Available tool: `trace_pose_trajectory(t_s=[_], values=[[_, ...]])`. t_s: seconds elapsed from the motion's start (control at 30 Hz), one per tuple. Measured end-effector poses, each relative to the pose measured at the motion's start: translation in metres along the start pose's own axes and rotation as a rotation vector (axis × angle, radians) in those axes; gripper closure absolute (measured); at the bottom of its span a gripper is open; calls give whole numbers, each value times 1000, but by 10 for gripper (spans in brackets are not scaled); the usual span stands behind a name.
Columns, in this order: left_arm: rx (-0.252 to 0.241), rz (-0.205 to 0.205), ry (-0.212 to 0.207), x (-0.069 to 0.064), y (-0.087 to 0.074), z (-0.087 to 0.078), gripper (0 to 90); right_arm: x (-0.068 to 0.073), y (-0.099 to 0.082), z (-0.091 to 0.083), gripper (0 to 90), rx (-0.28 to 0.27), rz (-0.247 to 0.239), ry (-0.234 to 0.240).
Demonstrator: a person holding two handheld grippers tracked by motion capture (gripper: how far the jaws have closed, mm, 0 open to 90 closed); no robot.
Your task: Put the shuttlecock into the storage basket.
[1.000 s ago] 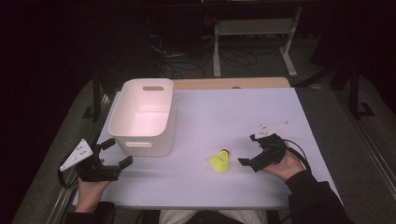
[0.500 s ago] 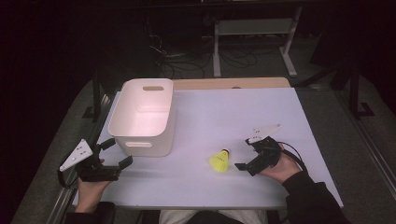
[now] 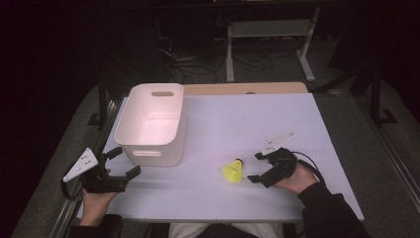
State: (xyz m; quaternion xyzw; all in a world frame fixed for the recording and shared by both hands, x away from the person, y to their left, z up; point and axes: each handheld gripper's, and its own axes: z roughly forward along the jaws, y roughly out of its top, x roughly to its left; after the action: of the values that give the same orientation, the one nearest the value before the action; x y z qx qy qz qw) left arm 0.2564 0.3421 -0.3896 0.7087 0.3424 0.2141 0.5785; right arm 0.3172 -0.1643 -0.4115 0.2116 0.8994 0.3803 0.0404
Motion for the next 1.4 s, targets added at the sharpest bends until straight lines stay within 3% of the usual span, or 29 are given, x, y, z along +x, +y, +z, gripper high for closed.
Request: trace_pose_trajectory(t_s=[0.3,0.47,1.0,1.2,1.4], values=[[-1,-1,-2,0,0,0,0,0,-1,5,256,38,-15,51],[-1,2,-4,0,0,0,0,1,-1,9,354,65,-36,83],[-6,0,-5,0,0,0,0,3,1,17,794,103,-76,152],[-5,0,-6,0,0,0,0,3,2,21,873,126,-85,168],[-7,0,-6,0,0,0,0,4,5,25,886,138,-95,169]])
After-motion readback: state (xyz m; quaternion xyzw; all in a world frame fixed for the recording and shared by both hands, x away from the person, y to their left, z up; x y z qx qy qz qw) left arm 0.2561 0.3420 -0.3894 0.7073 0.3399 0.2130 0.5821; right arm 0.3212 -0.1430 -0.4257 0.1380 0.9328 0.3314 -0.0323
